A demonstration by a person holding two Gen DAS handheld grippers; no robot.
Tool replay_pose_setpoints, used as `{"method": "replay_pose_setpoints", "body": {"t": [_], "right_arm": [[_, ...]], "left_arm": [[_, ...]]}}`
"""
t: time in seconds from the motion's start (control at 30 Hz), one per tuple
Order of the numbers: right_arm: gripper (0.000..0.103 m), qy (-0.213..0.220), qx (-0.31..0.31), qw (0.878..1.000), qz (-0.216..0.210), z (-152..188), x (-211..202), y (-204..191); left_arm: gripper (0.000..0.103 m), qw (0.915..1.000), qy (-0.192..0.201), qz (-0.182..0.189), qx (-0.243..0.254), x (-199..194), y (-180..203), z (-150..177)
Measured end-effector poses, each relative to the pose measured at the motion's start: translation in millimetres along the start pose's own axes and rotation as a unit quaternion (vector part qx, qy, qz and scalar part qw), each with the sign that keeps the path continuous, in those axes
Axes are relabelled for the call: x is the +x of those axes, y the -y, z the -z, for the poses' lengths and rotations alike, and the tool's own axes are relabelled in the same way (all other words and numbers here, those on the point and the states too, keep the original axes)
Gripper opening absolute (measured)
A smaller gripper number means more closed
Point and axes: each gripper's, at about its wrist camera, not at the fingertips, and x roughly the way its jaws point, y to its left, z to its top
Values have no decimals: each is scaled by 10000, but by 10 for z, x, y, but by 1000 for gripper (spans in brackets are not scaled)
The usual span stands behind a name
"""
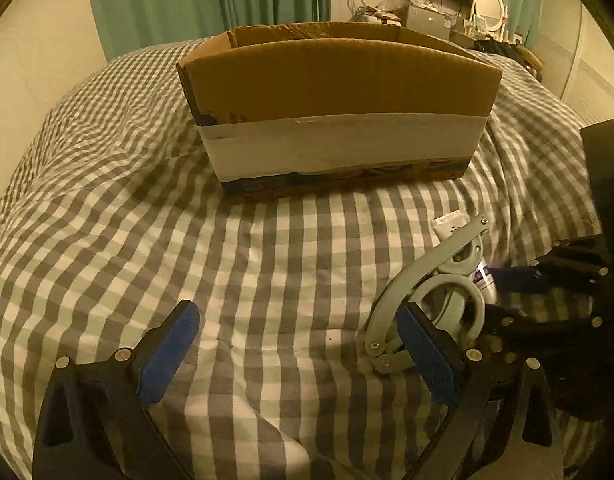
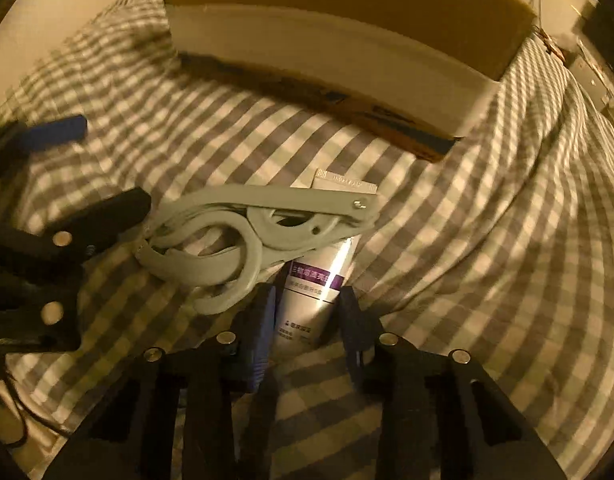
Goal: Organize objects
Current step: 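Grasp the white toothpaste tube with the right gripper while the left grasps the grey clip, then carry the tube and grey clip over the cardboard box and release them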
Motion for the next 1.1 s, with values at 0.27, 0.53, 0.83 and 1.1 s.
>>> {"method": "replay_pose_setpoints", "body": {"t": [0.27,0.53,0.83,1.1], "right_arm": [[25,903,686,9931,-291,14,-523,323],[25,1360,863,9867,-206,-102,-856,503],[25,1386,879,9859,-338,-124,-923,562],[25,1547,822,9838,-377,-125,-1051,526]], "left_arm": [[101,9995,30,288,88,-47,110,3],[101,9958,-117,785,448,105,419,-78],[76,9920,-312,893,839,409,596,-138],[72,9928,-359,944,639,209,512,-161]]}}
